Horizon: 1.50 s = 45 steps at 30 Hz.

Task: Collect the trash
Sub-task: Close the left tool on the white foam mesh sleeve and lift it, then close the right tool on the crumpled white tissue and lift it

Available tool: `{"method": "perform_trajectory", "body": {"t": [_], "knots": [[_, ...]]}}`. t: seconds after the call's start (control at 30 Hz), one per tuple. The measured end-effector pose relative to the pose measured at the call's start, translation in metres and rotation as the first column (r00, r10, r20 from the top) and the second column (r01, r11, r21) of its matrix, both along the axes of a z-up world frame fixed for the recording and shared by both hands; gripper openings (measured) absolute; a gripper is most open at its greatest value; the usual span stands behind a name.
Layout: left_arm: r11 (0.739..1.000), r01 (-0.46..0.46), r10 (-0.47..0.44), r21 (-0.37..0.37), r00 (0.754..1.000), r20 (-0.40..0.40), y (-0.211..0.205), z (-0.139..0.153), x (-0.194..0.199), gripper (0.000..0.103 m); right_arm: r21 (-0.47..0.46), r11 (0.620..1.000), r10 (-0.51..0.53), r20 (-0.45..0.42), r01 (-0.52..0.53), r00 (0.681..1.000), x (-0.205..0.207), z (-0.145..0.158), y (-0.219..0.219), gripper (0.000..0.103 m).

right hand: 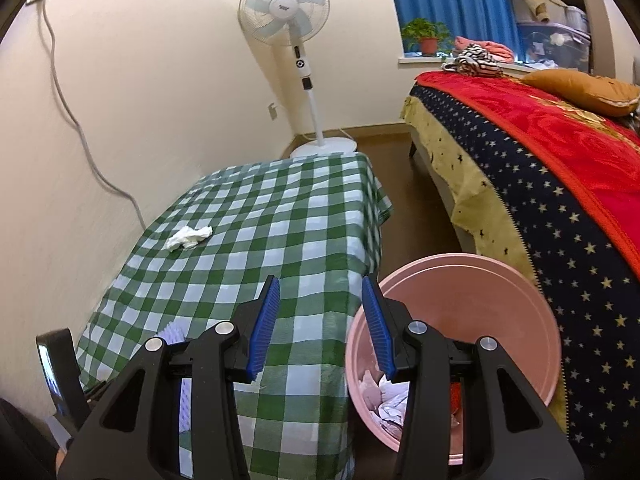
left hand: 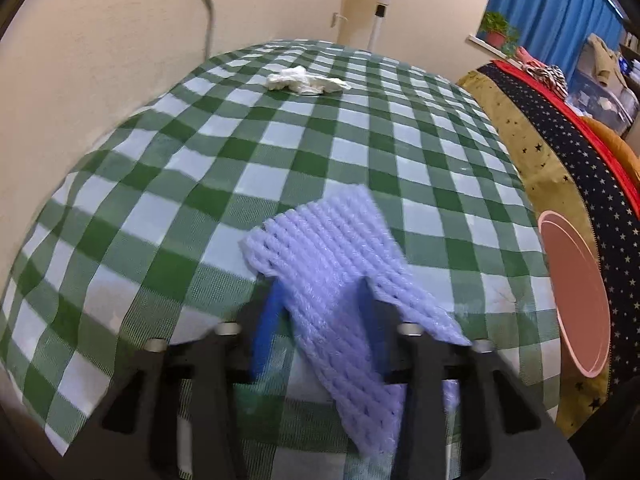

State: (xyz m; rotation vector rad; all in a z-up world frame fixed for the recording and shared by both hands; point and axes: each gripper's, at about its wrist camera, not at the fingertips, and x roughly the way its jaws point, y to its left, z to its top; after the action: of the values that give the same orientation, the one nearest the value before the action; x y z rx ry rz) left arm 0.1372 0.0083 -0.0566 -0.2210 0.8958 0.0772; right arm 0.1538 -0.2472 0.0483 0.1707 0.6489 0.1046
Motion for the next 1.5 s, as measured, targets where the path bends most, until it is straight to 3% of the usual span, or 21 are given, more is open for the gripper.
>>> {"method": "perform_trajectory", "body": {"t": [0.17,0.4,0.67,0.83,1.0,1.07,1.13,1.27,1.33,1.47,1.5], "knots": [[1.0,0.012,-0.012,-0.006,1.0,0.016,0.001,0.008,0.01,0.017,-0.023,0.999,0.042,-0.015,-0.042,0.999,0.01,-0.009,0.015,0.043],[0.987,-0.158,0.16,-0.028,0.983,0.093,0.041,0.02,0.024,0.017,-0.045,0.985,0.168,-0.004,-0.168,0.986,0.036,-0.012,0.049,0.039],[0.977,-0.213,0.213,-0.013,0.971,0.108,0.068,0.022,0.041,0.017,-0.037,0.961,0.275,0.0,-0.275,0.962,0.096,-0.026,0.104,0.026],[0.975,-0.221,0.221,-0.011,0.97,0.098,0.074,0.017,0.045,0.017,-0.057,0.933,0.355,-0.026,-0.356,0.935,0.141,-0.043,0.146,0.025],[0.965,-0.257,0.26,-0.041,0.963,0.076,0.086,0.01,0.047,0.017,-0.128,0.887,0.441,-0.041,-0.443,0.896,0.182,-0.059,0.192,0.03],[0.965,-0.259,0.261,-0.041,0.962,0.078,0.087,0.009,0.048,0.017,-0.173,0.863,0.474,-0.044,-0.474,0.879,0.194,-0.064,0.211,0.038],[0.964,-0.261,0.264,-0.045,0.962,0.077,0.087,0.009,0.049,0.017,-0.227,0.837,0.498,-0.061,-0.498,0.865,0.208,-0.071,0.228,0.053],[0.962,-0.266,0.27,-0.056,0.96,0.07,0.088,0.008,0.05,0.017,-0.26,0.812,0.504,-0.138,-0.522,0.852,0.234,-0.089,0.245,0.053],[0.962,-0.266,0.27,-0.056,0.96,0.069,0.089,0.008,0.048,0.017,-0.269,0.799,0.513,-0.161,-0.538,0.843,0.24,-0.093,0.249,0.045],[0.96,-0.272,0.276,-0.062,0.959,0.069,0.092,0.009,0.05,0.017,-0.262,0.778,0.536,-0.2,-0.572,0.82,0.244,-0.101,0.251,0.009],[0.96,-0.271,0.275,-0.063,0.959,0.07,0.092,0.01,0.051,0.017,-0.255,0.777,0.539,-0.203,-0.576,0.818,0.243,-0.101,0.25,0.009]]}}
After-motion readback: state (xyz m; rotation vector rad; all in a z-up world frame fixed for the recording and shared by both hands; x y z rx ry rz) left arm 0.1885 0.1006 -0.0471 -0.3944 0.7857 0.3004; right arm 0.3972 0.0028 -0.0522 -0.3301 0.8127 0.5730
